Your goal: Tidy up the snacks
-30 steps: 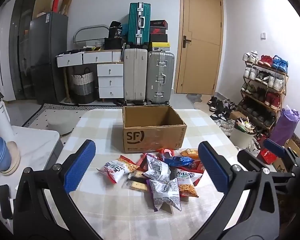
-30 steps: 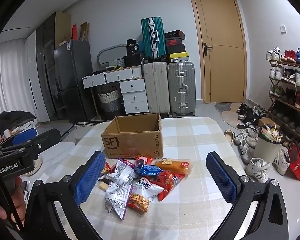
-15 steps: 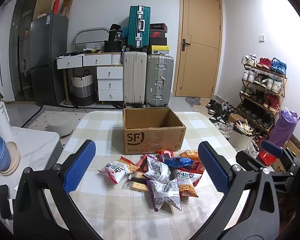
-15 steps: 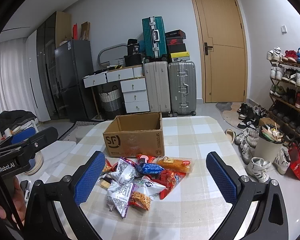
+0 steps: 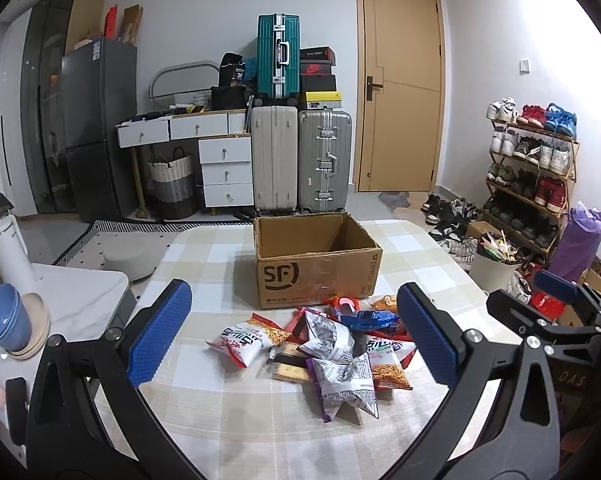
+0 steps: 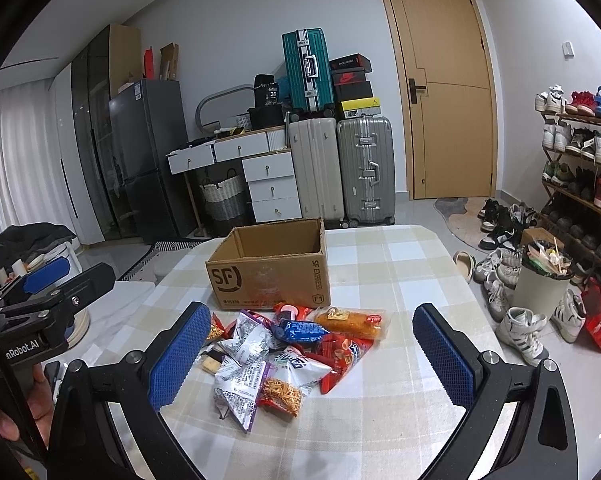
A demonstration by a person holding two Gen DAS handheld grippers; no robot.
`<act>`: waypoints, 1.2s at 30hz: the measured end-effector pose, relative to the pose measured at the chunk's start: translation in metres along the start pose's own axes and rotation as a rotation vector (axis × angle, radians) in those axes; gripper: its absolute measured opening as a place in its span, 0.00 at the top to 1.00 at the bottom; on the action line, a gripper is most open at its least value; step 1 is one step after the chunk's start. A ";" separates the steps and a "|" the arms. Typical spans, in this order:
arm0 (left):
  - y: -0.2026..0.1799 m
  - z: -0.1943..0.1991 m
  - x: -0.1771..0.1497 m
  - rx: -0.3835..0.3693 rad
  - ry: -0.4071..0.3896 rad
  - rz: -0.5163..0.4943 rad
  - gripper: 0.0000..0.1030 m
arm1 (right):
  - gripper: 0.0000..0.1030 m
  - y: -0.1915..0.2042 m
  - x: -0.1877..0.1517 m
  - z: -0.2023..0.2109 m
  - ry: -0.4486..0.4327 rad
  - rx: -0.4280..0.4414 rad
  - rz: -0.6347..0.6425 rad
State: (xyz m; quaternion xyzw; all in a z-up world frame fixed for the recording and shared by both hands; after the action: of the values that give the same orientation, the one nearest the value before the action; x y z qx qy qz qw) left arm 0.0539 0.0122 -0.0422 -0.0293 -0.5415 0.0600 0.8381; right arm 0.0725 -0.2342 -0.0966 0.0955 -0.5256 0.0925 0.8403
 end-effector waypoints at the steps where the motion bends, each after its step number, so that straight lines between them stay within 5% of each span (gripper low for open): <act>1: -0.003 -0.001 0.000 0.003 0.003 -0.001 0.00 | 0.00 -0.001 0.000 0.000 0.000 0.001 -0.001; 36: 0.011 -0.029 -0.027 0.027 0.073 0.030 0.00 | 0.00 -0.009 -0.016 -0.012 0.037 0.008 -0.018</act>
State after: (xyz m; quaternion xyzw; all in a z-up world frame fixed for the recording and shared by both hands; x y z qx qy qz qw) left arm 0.0682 0.0196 -0.0799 -0.0283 -0.5093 0.0787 0.8565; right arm 0.0783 -0.2412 -0.1173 0.1019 -0.5089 0.0888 0.8502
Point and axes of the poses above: each gripper's, at about its wrist camera, not at the fingertips, and z roughly against the way its jaws point, y to its left, x to its top, the point moved 9 cm from there along -z, roughly the way its jaws point, and after that the axes turned 5 degrees about z, right-handed, at the moved point
